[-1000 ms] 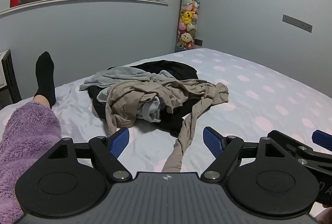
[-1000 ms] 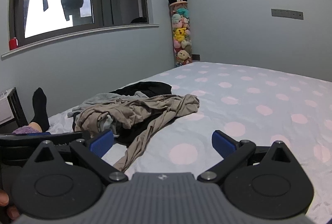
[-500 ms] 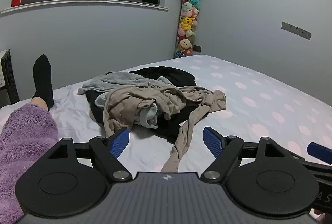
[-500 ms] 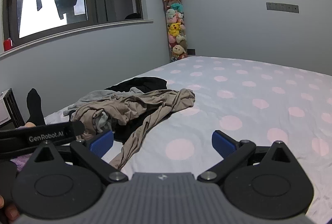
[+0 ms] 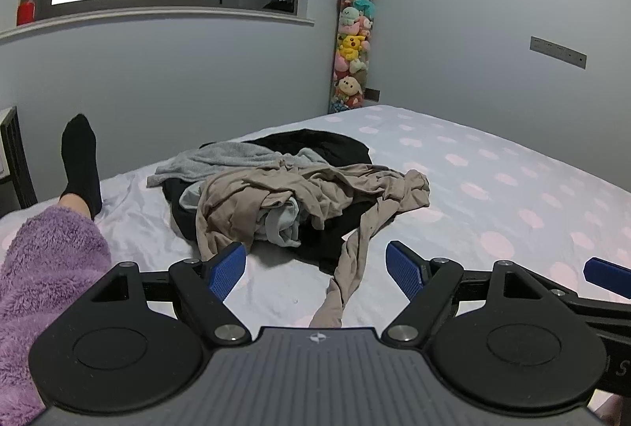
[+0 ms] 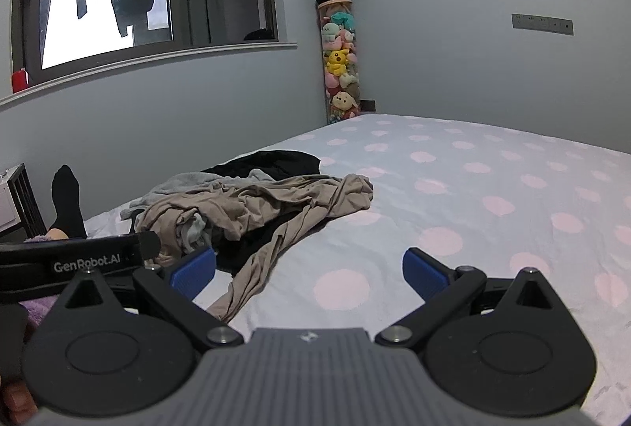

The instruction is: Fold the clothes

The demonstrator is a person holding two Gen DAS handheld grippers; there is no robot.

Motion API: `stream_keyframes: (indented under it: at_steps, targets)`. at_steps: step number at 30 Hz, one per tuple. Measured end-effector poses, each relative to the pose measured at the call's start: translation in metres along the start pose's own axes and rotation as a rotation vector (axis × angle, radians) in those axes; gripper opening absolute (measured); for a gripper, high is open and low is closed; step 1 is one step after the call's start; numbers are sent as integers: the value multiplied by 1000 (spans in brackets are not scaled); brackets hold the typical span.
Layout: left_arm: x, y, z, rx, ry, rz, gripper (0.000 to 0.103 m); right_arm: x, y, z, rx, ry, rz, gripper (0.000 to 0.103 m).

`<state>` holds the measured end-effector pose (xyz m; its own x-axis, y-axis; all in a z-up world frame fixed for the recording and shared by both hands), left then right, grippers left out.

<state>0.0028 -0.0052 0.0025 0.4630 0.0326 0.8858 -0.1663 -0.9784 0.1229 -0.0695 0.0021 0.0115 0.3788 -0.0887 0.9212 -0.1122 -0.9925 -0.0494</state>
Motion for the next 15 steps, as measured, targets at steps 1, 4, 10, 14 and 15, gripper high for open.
stream_keyframes:
  at_steps: [1,4,10,14,15]
  targets:
    - [0,0,0,0,3,3,78,0,1,0,2,-2,2,102]
    - [0,1,1,-3,-5,7,78,0,3,1,-1,-6,14,102]
    - [-2,1,3,-1,-18,4,78,-1,2,2,-13,-13,13,102]
    - [-3,0,3,2,-23,-1,78,-2,2,3,-13,-21,16,102]
    - [-3,0,3,2,-24,-2,78,-2,2,3,-8,-26,17,102]
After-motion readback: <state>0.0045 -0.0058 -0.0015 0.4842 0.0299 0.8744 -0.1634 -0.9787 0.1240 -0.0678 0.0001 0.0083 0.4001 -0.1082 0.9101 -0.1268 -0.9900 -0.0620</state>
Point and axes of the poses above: each gripper's, at about its wrist camera, not at the fingertips, and z roughly the way its jaws point, y to its right, x to its top, the point moved 1 cm from there along z, roughly the way its jaws point, and after that the axes turned 8 degrees about -x, right-handed, at the moved point
